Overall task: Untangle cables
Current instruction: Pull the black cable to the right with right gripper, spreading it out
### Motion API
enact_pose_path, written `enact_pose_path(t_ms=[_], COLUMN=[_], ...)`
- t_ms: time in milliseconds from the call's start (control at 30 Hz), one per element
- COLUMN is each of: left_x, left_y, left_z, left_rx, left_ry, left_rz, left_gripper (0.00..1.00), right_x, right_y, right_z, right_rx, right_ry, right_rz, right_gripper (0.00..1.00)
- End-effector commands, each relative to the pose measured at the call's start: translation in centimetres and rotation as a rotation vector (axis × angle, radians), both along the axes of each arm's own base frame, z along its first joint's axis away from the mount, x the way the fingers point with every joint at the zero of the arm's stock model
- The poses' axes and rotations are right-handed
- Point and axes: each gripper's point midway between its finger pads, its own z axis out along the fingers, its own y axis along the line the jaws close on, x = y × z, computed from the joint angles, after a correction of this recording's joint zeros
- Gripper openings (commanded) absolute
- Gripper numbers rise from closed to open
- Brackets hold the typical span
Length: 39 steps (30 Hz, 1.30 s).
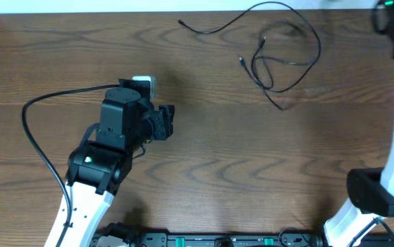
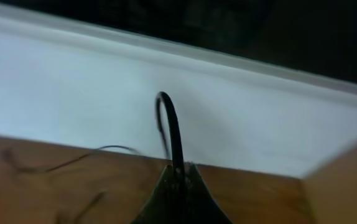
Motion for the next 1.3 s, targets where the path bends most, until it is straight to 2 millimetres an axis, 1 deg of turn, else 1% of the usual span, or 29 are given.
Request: enact_pose_path(t_ms=[0,33,133,167,233,267,367,467,500,533,600,633,667,700,767,800,833,933,967,1000,1167,1200,1233,1267], left_x=[0.4,0.4,0.5,0.6,0.7,0.7,1.0,1.0,1.1,1.0,1.0,1.0,1.0,1.0,1.1,1.1,1.1,1.1,1.1,1.1,1.1,1.1,1.1,1.1], left_y=[0.1,0.1,0.0,0.0,0.0,0.0,-0.1,-0.1,-0.1,-0.1,-0.1,-0.2,-0.1,-0.1,-0.2,-0.2,-0.2,-0.2,-0.2,-0.2,-0.2,-0.2,-0.2,-0.2], left_z=[0.2,0.0,-0.3,-0.5,-0.8,-1.0,-1.6,-1.9,-2.0,-2.0,-2.0,-2.0,-2.0,-2.0,-2.0,-2.0,-2.0,-2.0,-2.0,-2.0,-2.0,-2.0,-2.0,-2.0], left_rx=[0.011,0.013,0.016,0.018,0.021,0.022,0.028,0.031,0.031,0.031,0.031,0.031,0.031,0.031,0.031,0.031,0.031,0.031,0.031,0.031,0.031,0.031,0.031,0.031], left_ry=[-0.002,0.002,0.014,0.02,0.029,0.034,0.053,0.063,0.064,0.065,0.065,0.065,0.065,0.065,0.064,0.064,0.064,0.064,0.065,0.065,0.065,0.065,0.065,0.065], left_rz=[-0.002,-0.002,-0.003,-0.003,-0.003,-0.003,-0.003,-0.003,-0.003,-0.003,-0.003,-0.004,-0.003,-0.003,-0.003,-0.003,-0.003,-0.003,-0.003,-0.003,-0.003,-0.003,-0.003,-0.003], left_gripper=[0.6,0.6,0.61,0.6,0.6,0.61,0.6,0.6,0.61,0.61,0.6,0.6,0.61,0.61,0.6,0.6,0.61,0.6,0.6,0.61,0.6,0.61,0.6,0.6], right_x=[-1.0,-1.2,-1.8,-2.3,-3.0,-3.3,-4.1,-4.7,-5.1,-5.5,-6.8,-7.0,-7.7,-7.9,-8.5,-8.4,-8.4,-7.7,-7.6,-7.5,-7.6,-7.7,-7.7,-7.8], right_y=[-5.7,-7.3,-11.2,-13.3,-15.5,-16.2,-17.5,-18.4,-19.1,-19.8,-22.0,-22.3,-23.4,-23.9,-26.2,-26.8,-27.5,-29.4,-30.6,-31.4,-34.6,-35.4,-35.7,-36.5], right_z=[1.2,1.3,1.8,2.0,1.9,1.7,0.8,0.2,0.0,-0.1,-0.6,-0.7,-0.9,-1.0,-1.9,-2.3,-2.8,-5.2,-6.9,-8.1,-12.9,-14.2,-14.9,-16.3], right_rx=[0.029,0.038,0.066,0.092,0.13,0.152,0.204,0.203,0.21,0.22,0.231,0.23,0.224,0.222,0.234,0.241,0.252,0.301,0.337,0.357,0.433,0.46,0.475,0.504], right_ry=[-0.038,-0.045,-0.075,-0.091,-0.099,-0.096,-0.062,-0.041,-0.038,-0.039,-0.04,-0.04,-0.038,-0.035,-0.032,-0.027,-0.021,0.009,0.03,0.047,0.105,0.122,0.132,0.153], right_rz=[-0.143,-0.18,-0.269,-0.318,-0.359,-0.36,-0.328,-0.366,-0.405,-0.45,-0.583,-0.601,-0.65,-0.665,-0.713,-0.715,-0.713,-0.689,-0.692,-0.685,-0.688,-0.692,-0.693,-0.694], right_gripper=[0.01,0.01,0.01,0.01,0.01,0.01,0.01,0.01,0.01,0.01,0.01,0.01,0.01,0.01,0.01,0.01,0.01,0.01,0.01,0.01,0.01,0.01,0.01,0.01])
